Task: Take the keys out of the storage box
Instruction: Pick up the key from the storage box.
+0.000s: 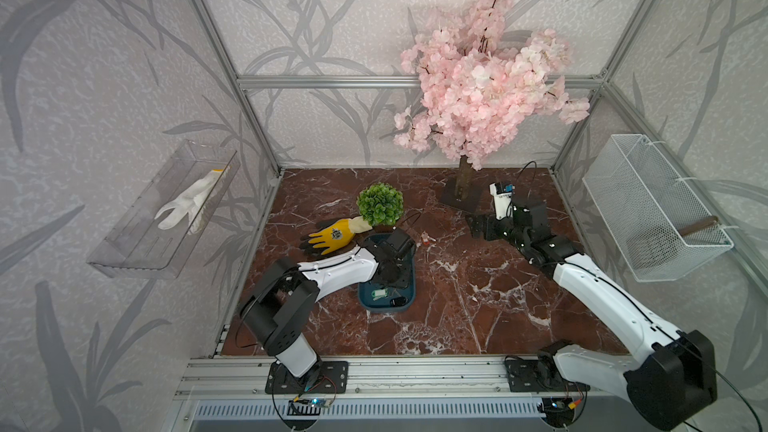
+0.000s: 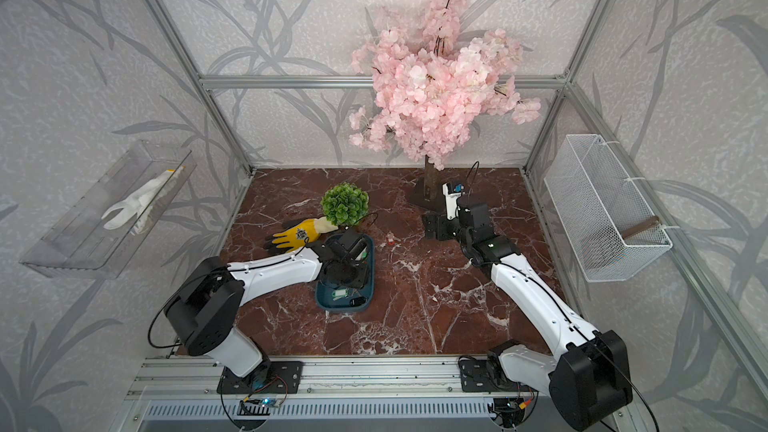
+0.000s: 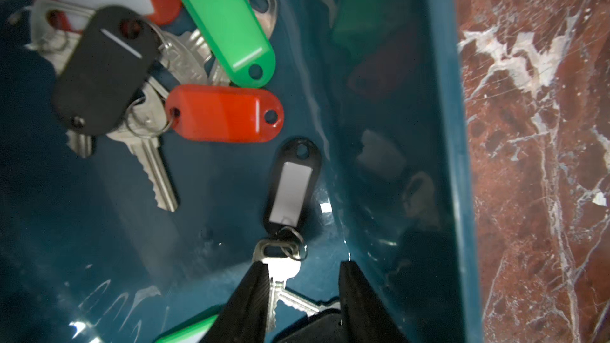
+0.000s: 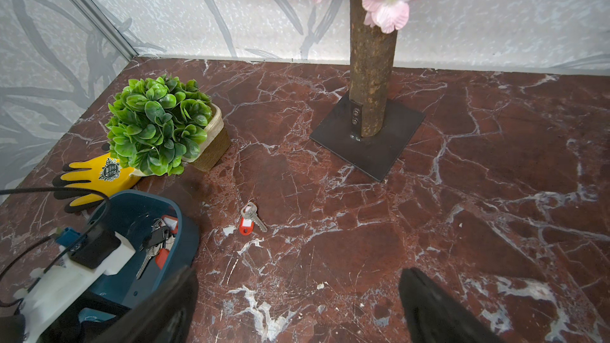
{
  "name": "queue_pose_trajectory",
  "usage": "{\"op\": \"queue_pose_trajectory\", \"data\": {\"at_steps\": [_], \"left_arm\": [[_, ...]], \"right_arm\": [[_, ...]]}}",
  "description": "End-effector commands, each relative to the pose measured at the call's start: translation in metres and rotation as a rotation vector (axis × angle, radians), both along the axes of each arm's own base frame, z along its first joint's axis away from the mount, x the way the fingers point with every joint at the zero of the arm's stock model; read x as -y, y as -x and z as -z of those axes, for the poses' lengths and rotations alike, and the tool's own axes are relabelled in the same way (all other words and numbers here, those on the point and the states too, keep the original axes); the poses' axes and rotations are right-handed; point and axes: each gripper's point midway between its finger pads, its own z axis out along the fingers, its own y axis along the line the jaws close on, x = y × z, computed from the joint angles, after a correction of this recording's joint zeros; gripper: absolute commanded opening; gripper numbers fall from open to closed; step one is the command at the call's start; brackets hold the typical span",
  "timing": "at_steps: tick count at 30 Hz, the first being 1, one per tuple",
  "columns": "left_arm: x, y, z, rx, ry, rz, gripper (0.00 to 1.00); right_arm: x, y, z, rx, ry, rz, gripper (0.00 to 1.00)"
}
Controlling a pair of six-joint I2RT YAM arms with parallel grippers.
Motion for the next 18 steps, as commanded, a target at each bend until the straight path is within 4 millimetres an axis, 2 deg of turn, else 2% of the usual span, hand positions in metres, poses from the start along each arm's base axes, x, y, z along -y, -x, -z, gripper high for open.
{"op": "queue_pose_trajectory", "data": {"at_steps": [1, 6, 18], "left_arm": [[0.001, -0.009, -0.005, 0.028, -0.02, -0.01, 0.39], [0.002, -0.016, -0.004, 0.041, -0.037, -0.019, 0.37], [-0.002, -0.015, 0.009, 0.013, -0.081, -0.023, 0.35]], "right_arm": [[0.004, -0.002, 0.002, 0.011, 0.01, 0.017, 0.99], [0.005, -0.003, 0.002, 0.015, 0.015, 0.022, 0.99], [0.006, -0.004, 0.005, 0.01, 0.023, 0.023, 0.99]]}}
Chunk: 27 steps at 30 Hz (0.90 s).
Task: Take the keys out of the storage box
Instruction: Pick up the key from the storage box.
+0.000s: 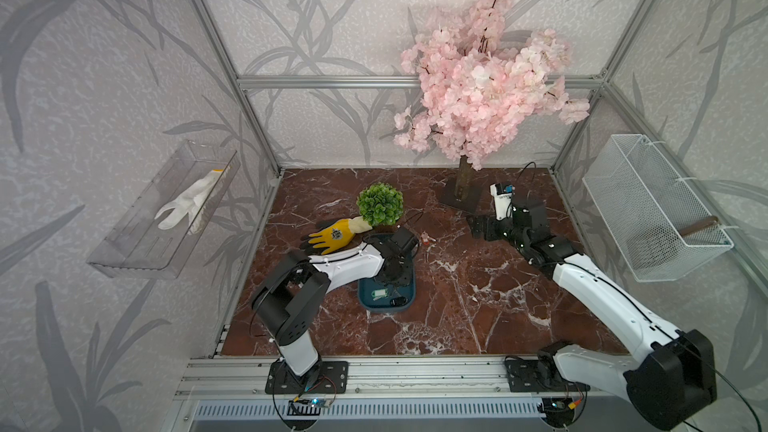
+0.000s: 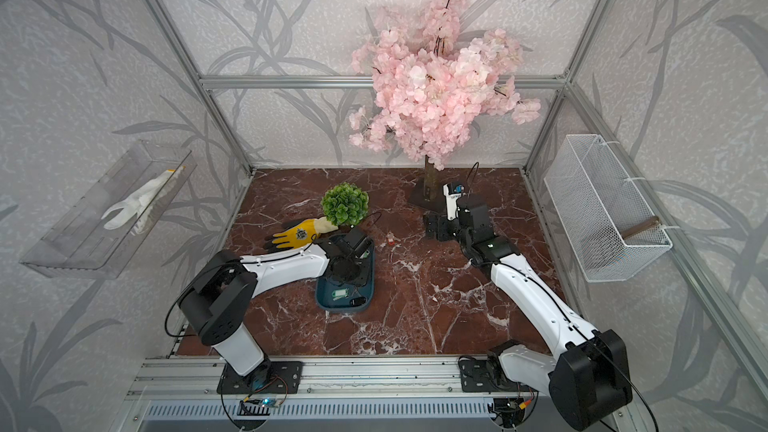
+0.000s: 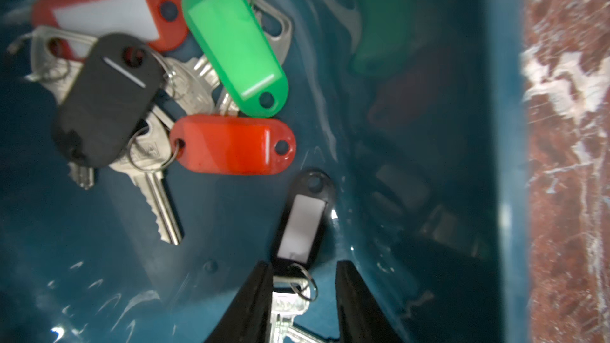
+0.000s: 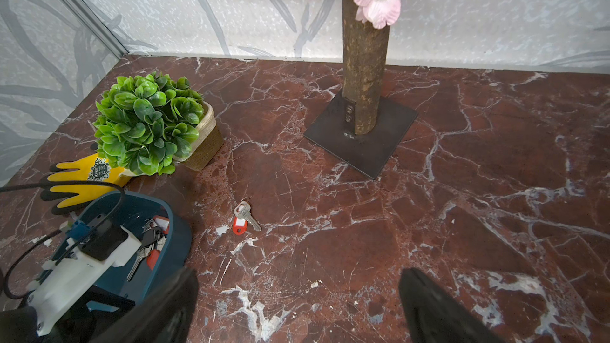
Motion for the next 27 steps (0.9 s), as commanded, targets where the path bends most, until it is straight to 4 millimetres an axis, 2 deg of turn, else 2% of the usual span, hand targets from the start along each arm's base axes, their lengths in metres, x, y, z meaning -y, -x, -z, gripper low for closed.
{"op": "queue_pose_trajectory", "data": {"at_steps": [1, 11, 16, 22, 27], "left_arm": [[-0.002, -0.005, -0.002, 0.012, -0.027, -0.007, 0.33], [-0.006, -0.002, 0.003, 0.002, -0.047, -0.007, 0.14], [-0.007, -0.002, -0.003, 0.018, -0.041, -0.011, 0.08], [-0.012, -0.006, -0.027, 0.094, -0.021, -0.024, 0.01], [-0.02, -0.011, -0.065, 0.191, -0.011, -0.023, 0.0]], "right_arm": [[0.003, -0.004, 0.0, 0.016, 0.009, 0.009, 0.99], [0.003, -0.004, 0.001, 0.014, 0.01, 0.013, 0.99], [0.005, -0.004, 0.0, 0.019, 0.016, 0.018, 0.99], [0.009, -0.003, -0.006, 0.041, 0.03, 0.03, 0.99], [0.019, 0.0, -0.017, 0.076, 0.044, 0.064, 0.99]]}}
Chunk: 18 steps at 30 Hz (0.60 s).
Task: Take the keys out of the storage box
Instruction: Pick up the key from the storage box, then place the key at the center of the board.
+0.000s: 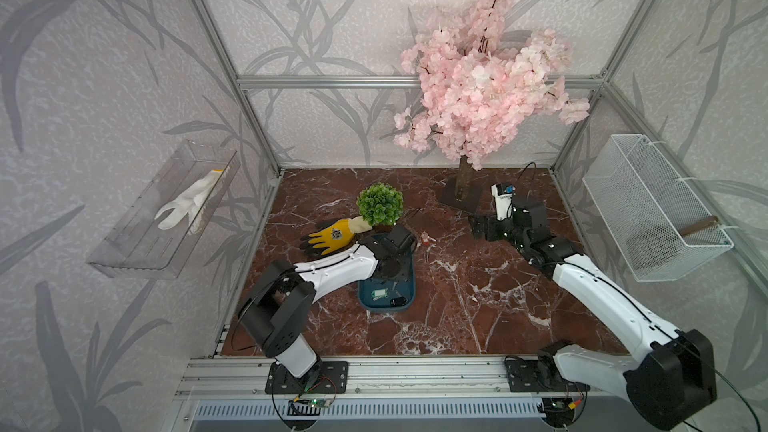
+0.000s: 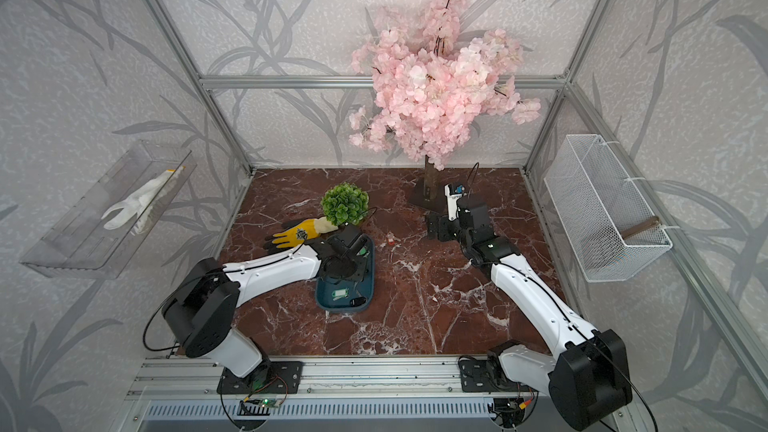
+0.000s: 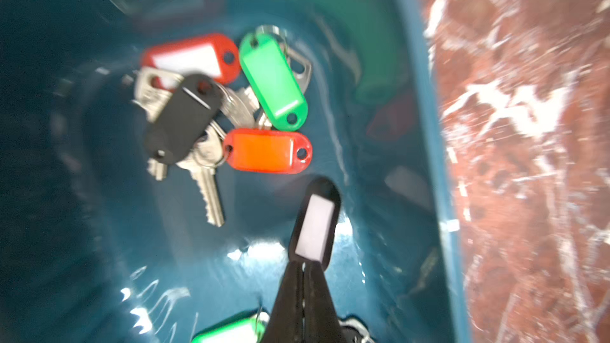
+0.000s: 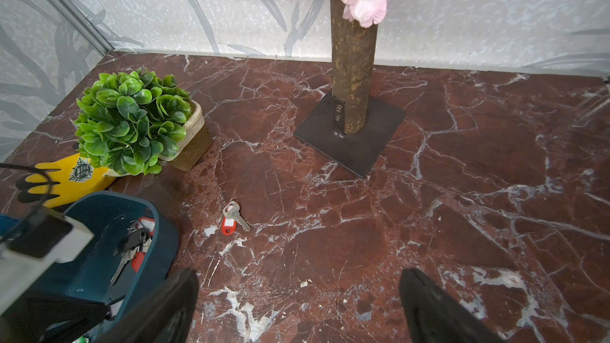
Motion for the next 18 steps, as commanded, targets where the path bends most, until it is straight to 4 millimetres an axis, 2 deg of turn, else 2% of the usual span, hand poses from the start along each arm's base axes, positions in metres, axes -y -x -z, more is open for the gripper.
{"op": "queue_pose_trajectory", "data": {"at_steps": [1, 5, 9, 14, 18], "left_arm": [[-0.012, -0.002, -0.028, 0.078, -0.032, 0.004, 0.0], [-0.011, -0.008, -0.063, 0.148, -0.011, 0.016, 0.0], [0.005, -0.013, -0.09, 0.192, 0.021, 0.052, 0.0], [0.041, -0.018, -0.109, 0.231, 0.038, 0.139, 0.0], [0.078, -0.023, -0.107, 0.226, 0.108, 0.197, 0.0]], "right_arm": [[0.012, 0.002, -0.017, 0.066, 0.014, 0.041, 0.99], [0.019, 0.006, -0.027, 0.104, 0.015, 0.066, 0.99], [0.026, 0.01, -0.036, 0.138, 0.014, 0.088, 0.99], [0.032, 0.017, -0.044, 0.171, 0.013, 0.11, 0.99], [0.038, 0.02, -0.046, 0.187, 0.014, 0.134, 0.99]]}}
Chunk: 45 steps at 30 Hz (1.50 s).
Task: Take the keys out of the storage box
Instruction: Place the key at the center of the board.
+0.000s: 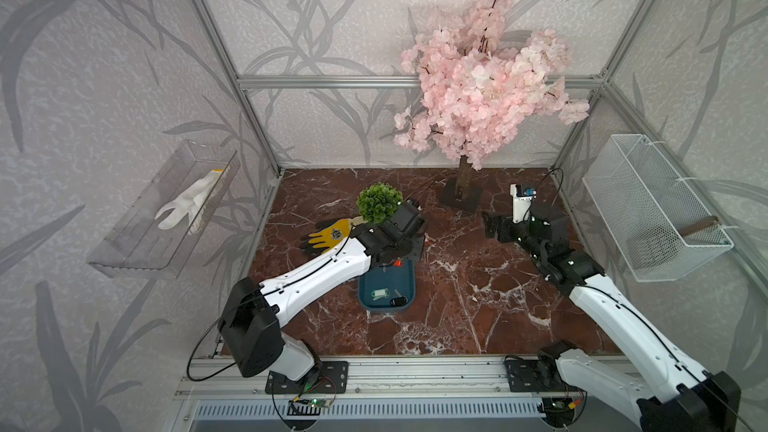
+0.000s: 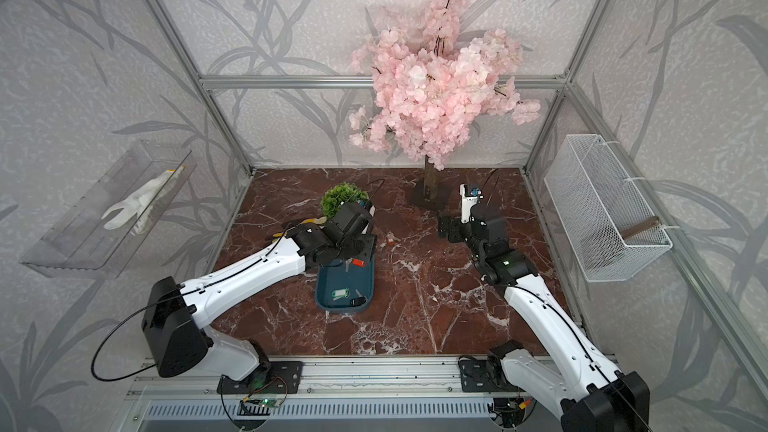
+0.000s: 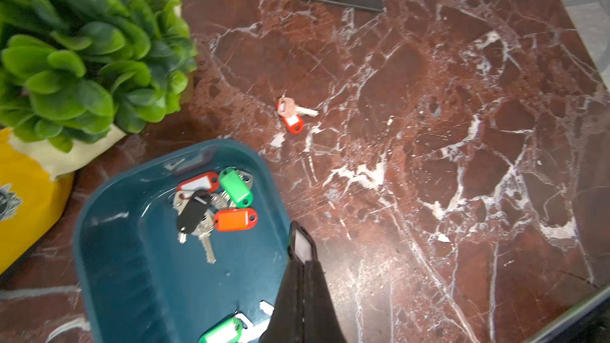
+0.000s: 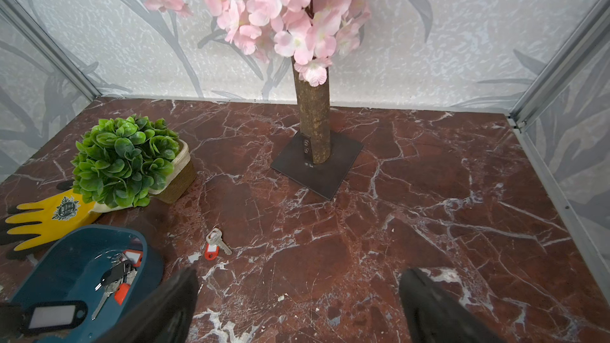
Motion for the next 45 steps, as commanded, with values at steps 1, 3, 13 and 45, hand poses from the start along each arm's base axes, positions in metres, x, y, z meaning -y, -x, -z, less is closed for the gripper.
{"op": "queue_pose_trajectory", "data": {"at_steps": [1, 3, 13, 45], "left_arm": [[0.027, -0.003, 0.009, -0.016, 0.012, 0.067, 0.0], [0.037, -0.007, 0.016, -0.033, 0.004, 0.084, 0.0], [0.048, -0.018, 0.065, -0.112, -0.119, 0.099, 0.0], [0.044, -0.025, 0.073, -0.116, -0.138, 0.064, 0.35]], "right_arm": [[0.009, 0.001, -0.007, 0.044, 0.006, 0.039, 0.99], [0.01, 0.002, -0.008, 0.047, 0.006, 0.043, 0.99], [0.018, 0.007, -0.006, 0.054, 0.012, 0.074, 0.99], [0.023, 0.009, -0.006, 0.064, 0.031, 0.084, 0.99]]}}
